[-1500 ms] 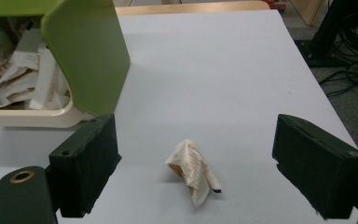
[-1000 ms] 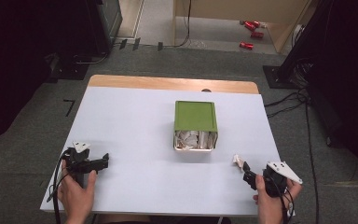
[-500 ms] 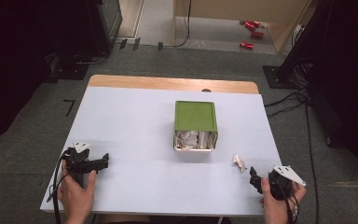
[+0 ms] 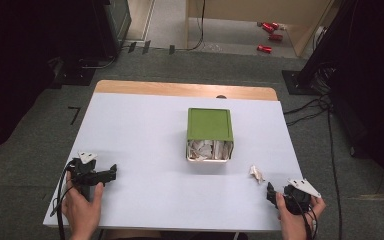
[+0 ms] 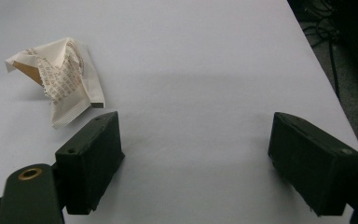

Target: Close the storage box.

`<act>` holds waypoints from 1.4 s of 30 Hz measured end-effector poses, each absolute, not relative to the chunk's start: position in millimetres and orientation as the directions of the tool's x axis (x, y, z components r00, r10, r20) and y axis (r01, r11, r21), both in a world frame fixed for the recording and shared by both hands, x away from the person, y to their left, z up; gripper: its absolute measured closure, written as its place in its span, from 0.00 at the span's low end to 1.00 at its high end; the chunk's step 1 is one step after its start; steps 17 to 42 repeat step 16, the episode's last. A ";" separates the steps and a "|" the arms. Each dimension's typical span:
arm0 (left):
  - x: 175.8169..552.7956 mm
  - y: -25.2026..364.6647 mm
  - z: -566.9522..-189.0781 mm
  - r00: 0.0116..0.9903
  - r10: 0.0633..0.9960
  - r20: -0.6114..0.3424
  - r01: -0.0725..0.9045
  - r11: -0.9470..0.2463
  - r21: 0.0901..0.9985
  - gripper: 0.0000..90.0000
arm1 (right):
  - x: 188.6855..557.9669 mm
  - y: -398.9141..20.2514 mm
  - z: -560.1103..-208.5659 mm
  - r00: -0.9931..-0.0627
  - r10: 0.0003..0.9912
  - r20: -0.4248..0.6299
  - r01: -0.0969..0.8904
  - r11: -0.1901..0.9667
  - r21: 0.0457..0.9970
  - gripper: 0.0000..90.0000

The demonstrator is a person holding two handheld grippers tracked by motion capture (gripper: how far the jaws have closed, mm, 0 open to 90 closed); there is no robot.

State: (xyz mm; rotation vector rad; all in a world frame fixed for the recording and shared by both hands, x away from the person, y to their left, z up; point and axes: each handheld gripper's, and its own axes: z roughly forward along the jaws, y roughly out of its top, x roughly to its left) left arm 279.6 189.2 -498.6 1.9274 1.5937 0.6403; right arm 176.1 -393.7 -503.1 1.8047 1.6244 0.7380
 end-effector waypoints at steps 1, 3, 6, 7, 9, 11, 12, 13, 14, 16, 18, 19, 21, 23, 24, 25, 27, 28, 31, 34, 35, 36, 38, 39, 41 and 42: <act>279.6 189.3 -498.6 0.183 0.983 0.014 0.720 -0.144 0.679 0.00 | 175.8 -393.2 -503.8 0.099 0.995 0.008 0.661 -0.072 0.747 0.19; 279.6 189.2 -498.6 0.182 0.983 0.014 0.720 -0.143 0.679 0.00 | 174.7 -393.5 -505.1 0.093 0.996 0.006 0.654 -0.066 0.754 0.19; 279.5 189.2 -498.6 0.182 0.983 0.014 0.720 -0.143 0.679 0.00 | 173.3 -393.6 -506.2 0.091 0.996 0.009 0.647 -0.066 0.759 0.19; 279.6 189.2 -498.6 0.182 0.983 0.014 0.720 -0.143 0.679 0.00 | 173.1 -393.4 -506.3 0.092 0.996 0.009 0.646 -0.066 0.761 0.19; 279.5 189.3 -498.6 0.182 0.983 0.014 0.720 -0.143 0.679 0.00 | 172.7 -393.1 -506.7 0.094 0.996 0.005 0.642 -0.064 0.764 0.19; 279.6 189.3 -498.6 0.182 0.983 0.014 0.720 -0.143 0.679 0.00 | 173.0 -392.7 -506.3 0.095 0.995 0.003 0.646 -0.065 0.760 0.19; 279.6 189.3 -498.6 0.182 0.983 0.014 0.720 -0.143 0.679 0.00 | 173.0 -392.7 -506.3 0.096 0.995 0.004 0.647 -0.065 0.760 0.19; 279.6 189.3 -498.6 0.182 0.983 0.014 0.720 -0.143 0.679 0.00 | 172.9 -393.0 -506.5 0.095 0.995 0.005 0.645 -0.066 0.761 0.19; 279.7 189.3 -498.6 0.182 0.983 0.014 0.720 -0.143 0.679 0.00 | 172.8 -393.0 -506.6 0.094 0.996 0.004 0.644 -0.064 0.763 0.19; 279.7 189.3 -498.6 0.183 0.983 0.014 0.720 -0.143 0.679 0.00 | 172.7 -393.0 -506.6 0.094 0.996 0.005 0.642 -0.064 0.764 0.19; 279.7 189.3 -498.6 0.183 0.983 0.014 0.720 -0.143 0.679 0.00 | 172.7 -393.0 -506.6 0.094 0.996 0.005 0.642 -0.064 0.764 0.19; 279.7 189.3 -498.6 0.183 0.983 0.014 0.720 -0.143 0.679 0.00 | 172.7 -393.0 -506.6 0.094 0.996 0.005 0.642 -0.064 0.764 0.19; 279.7 189.3 -498.6 0.183 0.983 0.014 0.720 -0.143 0.679 0.00 | 172.7 -393.0 -506.6 0.094 0.996 0.005 0.642 -0.064 0.764 0.19; 279.7 189.3 -498.6 0.183 0.983 0.014 0.720 -0.143 0.679 0.00 | 172.7 -393.0 -506.6 0.094 0.996 0.005 0.642 -0.064 0.764 0.19; 279.7 189.3 -498.6 0.183 0.983 0.014 0.720 -0.143 0.679 0.00 | 172.7 -393.0 -506.6 0.094 0.996 0.005 0.642 -0.064 0.764 0.19; 279.7 189.3 -498.6 0.183 0.983 0.014 0.720 -0.143 0.679 0.00 | 172.7 -393.0 -506.6 0.094 0.996 0.005 0.642 -0.064 0.764 0.19; 279.7 189.3 -498.6 0.183 0.983 0.014 0.720 -0.143 0.679 0.00 | 172.7 -393.0 -506.6 0.094 0.996 0.005 0.642 -0.064 0.764 0.19; 279.7 189.3 -498.6 0.183 0.983 0.014 0.720 -0.143 0.679 0.00 | 172.7 -393.0 -506.6 0.094 0.996 0.005 0.642 -0.064 0.764 0.19; 279.7 189.3 -498.6 0.183 0.983 0.014 0.720 -0.143 0.679 0.00 | 172.7 -393.0 -506.6 0.094 0.996 0.005 0.642 -0.064 0.764 0.19; 279.7 189.3 -498.6 0.183 0.983 0.014 0.720 -0.143 0.679 0.00 | 172.7 -393.0 -506.6 0.094 0.996 0.005 0.642 -0.064 0.764 0.19; 279.7 189.3 -498.6 0.183 0.983 0.014 0.720 -0.143 0.679 0.00 | 172.7 -393.0 -506.6 0.094 0.996 0.005 0.642 -0.064 0.764 0.19; 279.7 189.3 -498.6 0.183 0.983 0.014 0.720 -0.143 0.679 0.00 | 172.7 -393.0 -506.6 0.094 0.996 0.005 0.642 -0.064 0.764 0.19; 279.7 189.3 -498.6 0.183 0.983 0.014 0.720 -0.143 0.679 0.00 | 172.7 -393.0 -506.6 0.094 0.996 0.005 0.642 -0.064 0.764 0.19; 279.7 189.3 -498.6 0.183 0.983 0.014 0.720 -0.143 0.679 0.00 | 172.7 -393.0 -506.6 0.094 0.996 0.005 0.642 -0.064 0.764 0.19; 279.7 189.3 -498.6 0.183 0.983 0.014 0.720 -0.143 0.679 0.00 | 172.7 -393.0 -506.6 0.094 0.996 0.005 0.642 -0.064 0.764 0.19; 279.7 189.3 -498.6 0.183 0.983 0.014 0.720 -0.143 0.679 0.00 | 172.7 -393.0 -506.6 0.094 0.996 0.005 0.642 -0.064 0.764 0.19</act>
